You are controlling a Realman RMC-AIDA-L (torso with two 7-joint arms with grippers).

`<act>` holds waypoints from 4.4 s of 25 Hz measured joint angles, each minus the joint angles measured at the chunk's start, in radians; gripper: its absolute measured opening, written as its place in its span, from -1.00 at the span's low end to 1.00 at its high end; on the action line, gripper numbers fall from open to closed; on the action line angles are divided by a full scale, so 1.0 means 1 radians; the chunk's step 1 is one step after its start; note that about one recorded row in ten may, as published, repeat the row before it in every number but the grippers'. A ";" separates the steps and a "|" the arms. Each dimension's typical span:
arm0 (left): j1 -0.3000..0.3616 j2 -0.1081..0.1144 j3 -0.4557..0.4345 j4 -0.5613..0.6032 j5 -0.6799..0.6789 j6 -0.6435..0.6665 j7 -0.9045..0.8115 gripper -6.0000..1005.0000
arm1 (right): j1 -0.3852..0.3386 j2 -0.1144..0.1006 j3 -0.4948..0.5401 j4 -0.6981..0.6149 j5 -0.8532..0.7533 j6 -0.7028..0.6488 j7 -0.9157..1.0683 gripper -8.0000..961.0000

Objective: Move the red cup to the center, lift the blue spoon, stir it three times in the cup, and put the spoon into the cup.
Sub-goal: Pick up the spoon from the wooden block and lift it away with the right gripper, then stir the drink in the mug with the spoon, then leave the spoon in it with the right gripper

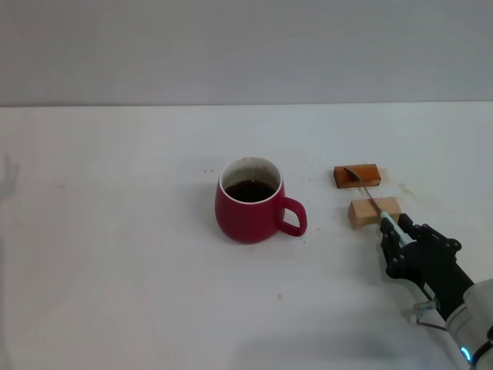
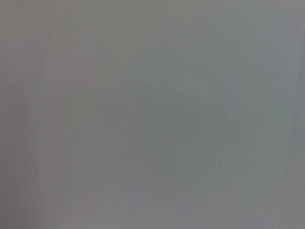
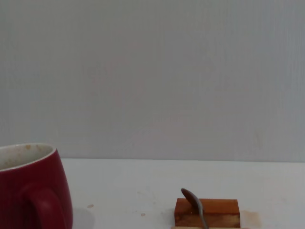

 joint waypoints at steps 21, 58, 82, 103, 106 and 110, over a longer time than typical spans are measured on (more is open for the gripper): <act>0.008 0.000 0.002 0.000 0.000 0.000 0.000 0.70 | 0.002 0.000 0.003 -0.001 0.000 0.007 -0.001 -0.68; 0.001 0.000 0.002 0.011 0.000 -0.008 0.000 0.70 | -0.098 -0.140 0.114 0.358 -0.016 -0.202 -0.125 -0.71; -0.002 0.000 0.002 0.011 -0.004 -0.012 0.000 0.70 | -0.355 -0.276 0.556 1.060 -0.398 0.555 -0.334 -0.71; -0.002 0.000 0.002 0.011 -0.006 -0.014 0.000 0.70 | -0.205 -0.099 1.019 1.583 -0.633 1.796 -0.340 -0.71; -0.003 0.000 0.001 0.010 -0.006 -0.014 0.000 0.70 | -0.153 -0.090 1.062 1.598 -0.631 1.911 -0.340 -0.71; -0.004 0.000 0.000 0.010 -0.007 -0.014 0.000 0.70 | -0.041 -0.056 1.160 1.587 -0.622 2.115 -0.368 -0.70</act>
